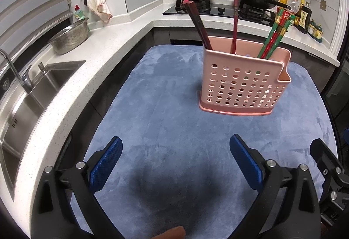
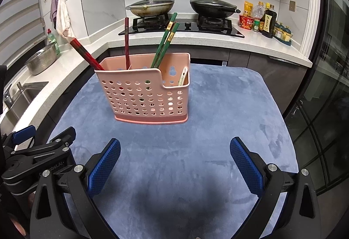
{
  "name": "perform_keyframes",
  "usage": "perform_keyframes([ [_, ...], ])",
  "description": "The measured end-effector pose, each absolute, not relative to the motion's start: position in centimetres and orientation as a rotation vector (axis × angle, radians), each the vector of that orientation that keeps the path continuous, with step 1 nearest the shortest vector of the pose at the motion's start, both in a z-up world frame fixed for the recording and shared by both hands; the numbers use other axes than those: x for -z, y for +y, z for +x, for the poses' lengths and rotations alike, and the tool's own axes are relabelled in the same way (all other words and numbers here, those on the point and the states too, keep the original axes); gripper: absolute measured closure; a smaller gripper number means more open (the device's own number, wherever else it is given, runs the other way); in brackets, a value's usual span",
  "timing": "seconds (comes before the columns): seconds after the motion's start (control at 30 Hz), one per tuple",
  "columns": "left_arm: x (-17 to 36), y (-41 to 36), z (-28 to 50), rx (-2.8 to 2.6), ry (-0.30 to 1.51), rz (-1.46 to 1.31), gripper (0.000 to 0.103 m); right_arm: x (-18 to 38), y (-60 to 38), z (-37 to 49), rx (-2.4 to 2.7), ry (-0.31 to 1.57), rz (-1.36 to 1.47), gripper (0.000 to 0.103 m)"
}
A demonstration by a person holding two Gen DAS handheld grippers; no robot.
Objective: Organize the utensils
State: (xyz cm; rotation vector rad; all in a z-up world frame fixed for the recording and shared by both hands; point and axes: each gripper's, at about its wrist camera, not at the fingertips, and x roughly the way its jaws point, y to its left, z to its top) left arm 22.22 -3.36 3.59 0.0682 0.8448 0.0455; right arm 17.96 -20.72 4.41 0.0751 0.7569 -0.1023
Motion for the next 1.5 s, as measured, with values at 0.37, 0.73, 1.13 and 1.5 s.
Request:
perform_keyframes([
  [0.37, -3.47, -3.24, 22.33, -0.046, 0.856, 0.052, 0.009, -4.08, -21.01, 18.07, 0.113, 0.765, 0.078, 0.006],
  [0.73, -3.41, -3.70, 22.22, -0.040, 0.849, 0.063, 0.009, -3.96, -21.36, 18.05, 0.117, 0.769, 0.087, 0.006],
  [1.13, -3.47, -3.85, 22.13, -0.035, 0.846, 0.068, 0.009, -3.85, -21.48, 18.00, 0.121, 0.773, 0.087, 0.006],
  [1.5, -3.46, -3.86, 22.22, -0.031, 0.849, 0.068, 0.009, -3.69, -21.61, 17.99, 0.122, 0.777, 0.088, 0.006],
])
